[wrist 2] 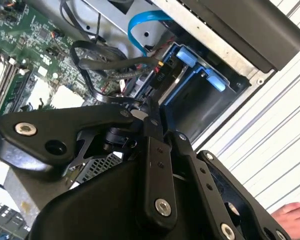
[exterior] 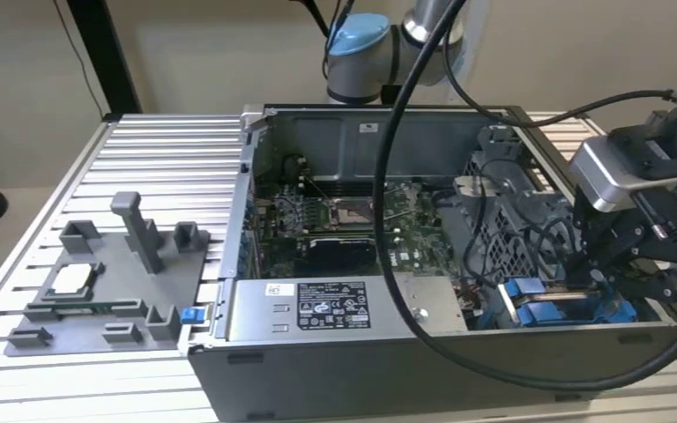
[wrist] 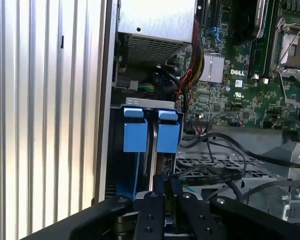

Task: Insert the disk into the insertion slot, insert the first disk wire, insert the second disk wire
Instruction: 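Insert the second disk wire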

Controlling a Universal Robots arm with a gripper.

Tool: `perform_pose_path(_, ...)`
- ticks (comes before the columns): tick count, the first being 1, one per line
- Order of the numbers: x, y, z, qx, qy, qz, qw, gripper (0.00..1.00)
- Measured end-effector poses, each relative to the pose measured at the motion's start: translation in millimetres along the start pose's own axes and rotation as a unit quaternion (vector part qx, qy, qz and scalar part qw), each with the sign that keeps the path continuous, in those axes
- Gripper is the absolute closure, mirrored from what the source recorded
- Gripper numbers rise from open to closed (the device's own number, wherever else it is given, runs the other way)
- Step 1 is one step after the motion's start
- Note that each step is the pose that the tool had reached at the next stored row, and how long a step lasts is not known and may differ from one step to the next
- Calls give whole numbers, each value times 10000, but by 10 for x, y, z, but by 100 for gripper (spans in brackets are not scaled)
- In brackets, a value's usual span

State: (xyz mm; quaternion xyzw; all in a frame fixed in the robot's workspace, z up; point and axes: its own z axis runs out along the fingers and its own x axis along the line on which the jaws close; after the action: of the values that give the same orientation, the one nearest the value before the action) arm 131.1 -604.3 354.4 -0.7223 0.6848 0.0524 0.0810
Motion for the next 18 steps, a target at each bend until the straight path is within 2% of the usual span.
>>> perform_pose_path(3, -29, -1, 11, 14, 2, 27, 10000, 100)
perform_pose_path(10, -29, -1, 21, 29, 3, 26, 10000, 100)
perform_pose_path(16, -39, -2, 50, 131, 8, 18, 9999, 100)
perform_pose_path(18, -44, -2, 59, 147, 9, 39, 9999, 100)
